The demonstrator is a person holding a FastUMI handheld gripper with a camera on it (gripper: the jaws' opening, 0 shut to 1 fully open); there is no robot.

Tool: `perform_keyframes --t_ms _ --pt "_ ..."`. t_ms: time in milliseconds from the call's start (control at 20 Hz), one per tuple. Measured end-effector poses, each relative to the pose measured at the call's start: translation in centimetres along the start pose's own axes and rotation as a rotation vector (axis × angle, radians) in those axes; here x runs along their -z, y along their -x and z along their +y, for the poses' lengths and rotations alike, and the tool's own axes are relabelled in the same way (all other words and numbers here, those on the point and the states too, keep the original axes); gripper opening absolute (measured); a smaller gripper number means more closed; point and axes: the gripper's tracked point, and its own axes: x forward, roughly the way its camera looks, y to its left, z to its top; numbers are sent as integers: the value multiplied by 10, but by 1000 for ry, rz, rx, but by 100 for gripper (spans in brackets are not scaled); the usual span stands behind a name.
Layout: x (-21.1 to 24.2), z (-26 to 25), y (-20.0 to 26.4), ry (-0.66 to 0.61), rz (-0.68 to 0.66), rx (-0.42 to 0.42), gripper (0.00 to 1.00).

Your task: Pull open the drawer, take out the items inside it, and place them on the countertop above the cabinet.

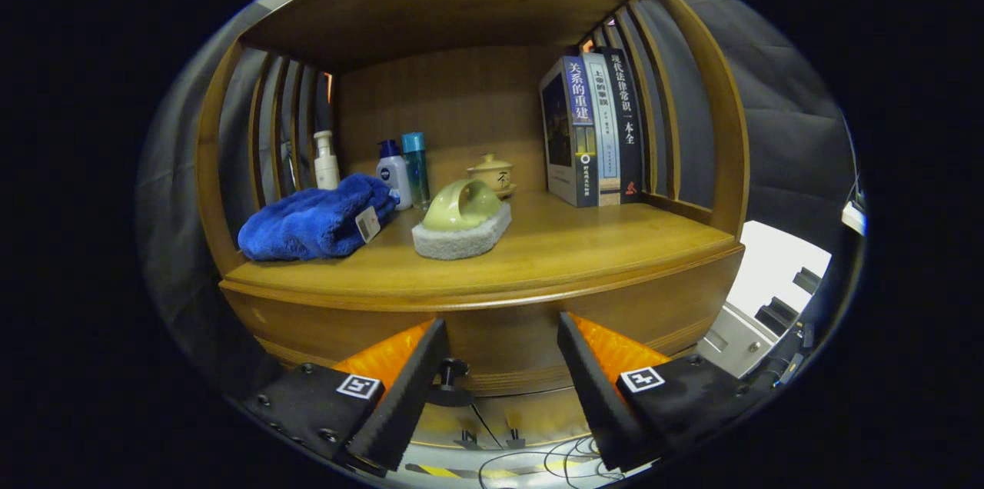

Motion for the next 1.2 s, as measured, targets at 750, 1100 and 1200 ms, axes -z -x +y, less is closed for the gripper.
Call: perform_keyframes --t_ms 750,1100,1200 --pt "-204 32 105 37 -205 -20 97" --pt "-275 64 138 66 -274 -59 97" --pt "-288 68 146 86 -292 -54 97"
